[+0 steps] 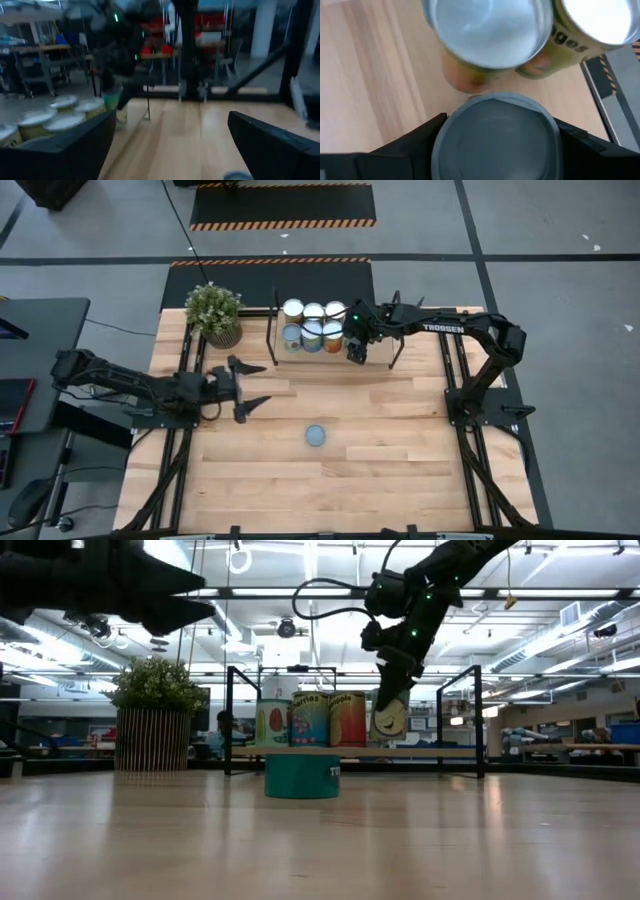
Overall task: Pick and place cans onto a shelf
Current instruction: Put the canned chicken soup on the shelf
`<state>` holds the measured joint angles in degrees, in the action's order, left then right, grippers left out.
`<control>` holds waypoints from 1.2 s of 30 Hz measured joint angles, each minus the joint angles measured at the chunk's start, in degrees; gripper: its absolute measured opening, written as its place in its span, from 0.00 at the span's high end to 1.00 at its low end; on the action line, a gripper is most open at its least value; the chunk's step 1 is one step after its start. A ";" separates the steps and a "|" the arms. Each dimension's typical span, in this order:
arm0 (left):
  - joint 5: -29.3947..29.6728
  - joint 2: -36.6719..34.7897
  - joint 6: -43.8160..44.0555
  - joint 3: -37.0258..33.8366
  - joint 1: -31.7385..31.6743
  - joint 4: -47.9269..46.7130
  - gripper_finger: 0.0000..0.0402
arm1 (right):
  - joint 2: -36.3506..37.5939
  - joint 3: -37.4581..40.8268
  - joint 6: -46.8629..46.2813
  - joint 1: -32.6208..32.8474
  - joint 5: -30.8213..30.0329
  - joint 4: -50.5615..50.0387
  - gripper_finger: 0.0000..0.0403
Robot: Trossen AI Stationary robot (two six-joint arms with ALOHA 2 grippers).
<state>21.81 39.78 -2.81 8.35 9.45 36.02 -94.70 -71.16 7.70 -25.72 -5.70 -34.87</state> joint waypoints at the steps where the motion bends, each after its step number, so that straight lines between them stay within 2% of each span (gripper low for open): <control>1: 0.00 -2.28 0.06 -0.91 -0.03 0.09 0.02 | -0.01 0.00 0.00 -0.10 0.21 0.18 0.25; 7: 0.01 -15.85 -0.15 -5.87 -0.05 -1.28 0.02 | -0.59 0.00 0.33 -0.32 0.96 0.26 0.25; 14: 1.29 -25.53 -0.45 -7.83 -0.02 -5.77 0.02 | -3.00 -0.11 0.94 -0.34 1.09 0.58 0.23; 25: 2.68 -33.18 -1.32 -7.88 -0.02 -12.63 0.02 | -3.56 0.02 1.70 -0.22 0.91 3.78 0.06; 31: 5.10 -34.33 -1.29 -7.90 -0.02 -15.36 0.02 | -2.42 -0.40 2.48 1.32 -1.94 1.23 0.03; 36: 5.30 -34.31 -1.82 -7.90 -0.02 -15.14 0.02 | -1.81 -4.49 2.79 2.87 -3.89 -2.36 0.03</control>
<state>27.11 5.48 -4.63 0.45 9.43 20.88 -96.51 -75.65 10.49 -22.85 -9.59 -37.22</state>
